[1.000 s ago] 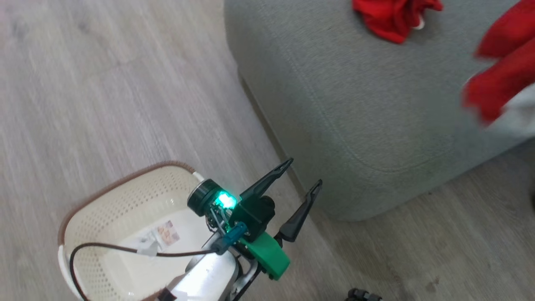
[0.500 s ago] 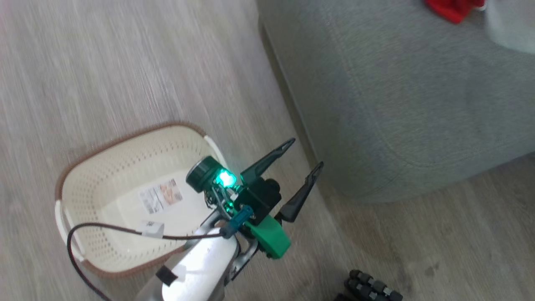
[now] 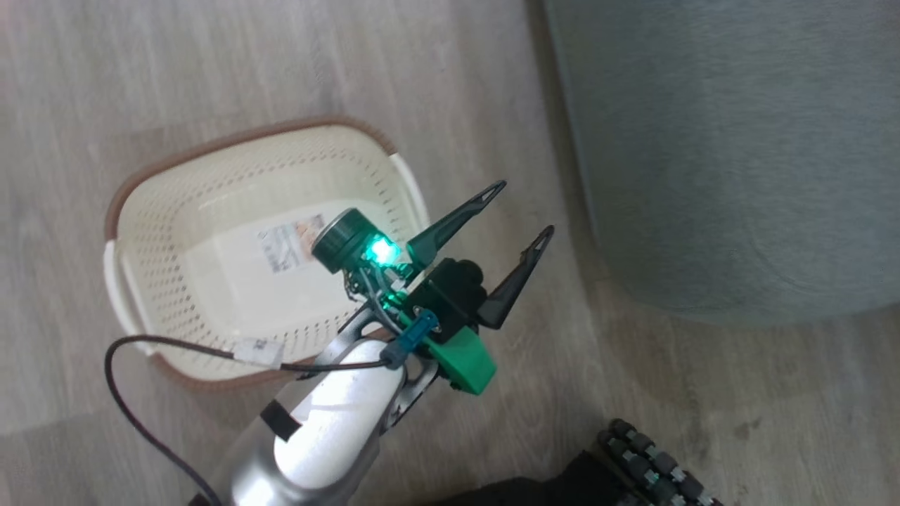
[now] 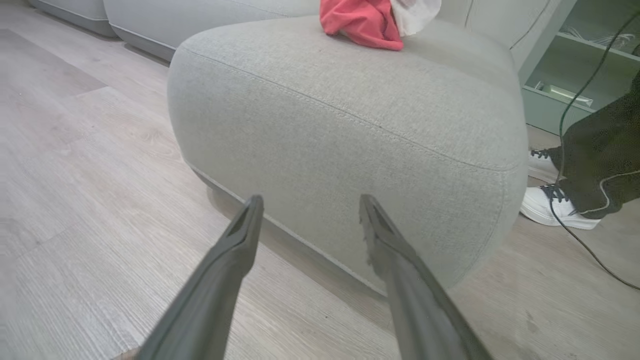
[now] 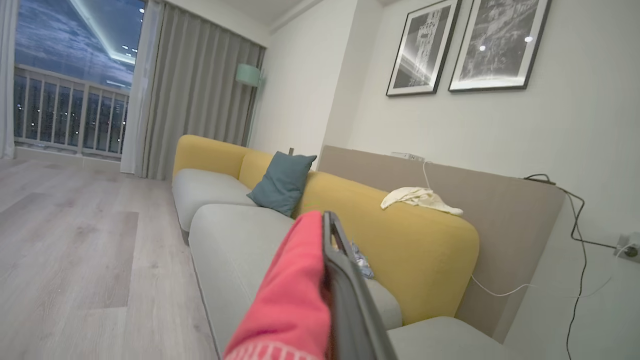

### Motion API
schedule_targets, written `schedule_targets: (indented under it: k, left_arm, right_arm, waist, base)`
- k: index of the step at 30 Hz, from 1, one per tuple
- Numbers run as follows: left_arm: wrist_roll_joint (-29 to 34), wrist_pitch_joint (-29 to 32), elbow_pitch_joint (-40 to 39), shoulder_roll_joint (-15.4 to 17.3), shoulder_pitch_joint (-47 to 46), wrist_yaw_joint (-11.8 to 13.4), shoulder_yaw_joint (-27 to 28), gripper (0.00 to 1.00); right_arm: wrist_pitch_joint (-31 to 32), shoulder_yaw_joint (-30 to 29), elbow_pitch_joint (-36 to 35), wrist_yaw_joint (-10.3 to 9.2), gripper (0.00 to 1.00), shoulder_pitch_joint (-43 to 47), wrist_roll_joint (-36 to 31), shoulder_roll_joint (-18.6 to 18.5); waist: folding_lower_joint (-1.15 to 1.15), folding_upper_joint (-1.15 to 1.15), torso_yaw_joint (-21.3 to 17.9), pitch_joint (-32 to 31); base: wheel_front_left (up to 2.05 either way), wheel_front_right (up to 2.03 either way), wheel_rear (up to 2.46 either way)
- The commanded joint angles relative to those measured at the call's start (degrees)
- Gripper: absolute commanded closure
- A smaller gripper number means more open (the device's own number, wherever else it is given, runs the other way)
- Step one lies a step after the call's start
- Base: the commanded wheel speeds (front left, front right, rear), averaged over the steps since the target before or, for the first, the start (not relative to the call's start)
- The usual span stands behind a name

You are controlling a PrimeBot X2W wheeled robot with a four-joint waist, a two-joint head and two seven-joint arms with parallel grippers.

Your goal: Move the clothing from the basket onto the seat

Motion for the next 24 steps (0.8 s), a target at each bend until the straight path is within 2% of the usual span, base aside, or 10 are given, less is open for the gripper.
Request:
schedule_targets:
  k: [1,8,12,19,24]
  left_arm:
    - [0.4,-0.3,-2.3,-0.2,-1.0,0.2,0.4,0.00]
    - [0.9,-0.3,-3.4,-0.2,-2.3,1.0,-1.2,0.00]
    - [0.6,-0.3,-3.9,-0.2,-2.3,1.7,-1.1,0.00]
    - [1.0,-0.3,-3.8,0.0,-1.3,1.8,-0.7,0.00]
    - [1.1,-0.3,-3.8,-0.1,-1.0,2.0,-0.5,0.00]
  right_arm:
    - [0.0,-0.9,-0.4,-0.01,1.00,-0.7,-0.6,-2.4]
    - [0.0,-1.9,6.0,-0.01,1.00,1.6,-3.9,-0.9]
    - [0.0,-1.4,8.3,-0.01,1.00,3.1,-3.3,1.4]
    - [0.0,3.0,15.0,-0.01,1.00,5.0,-1.7,2.5]
    - [0.3,8.6,20.0,-0.01,1.00,5.2,0.8,4.3]
  waist:
    - [-0.01,0.00,2.3,2.2]
    - [-0.01,0.00,5.3,5.6]
    - [-0.01,0.00,6.0,7.1]
    - [-0.01,0.00,6.8,8.2]
    - [-0.01,0.00,6.7,8.5]
  base:
    - [0.00,0.00,0.00]
    - [0.00,0.00,0.00]
    - [0.00,0.00,0.00]
    - [0.00,0.00,0.00]
    - [0.00,0.00,0.00]
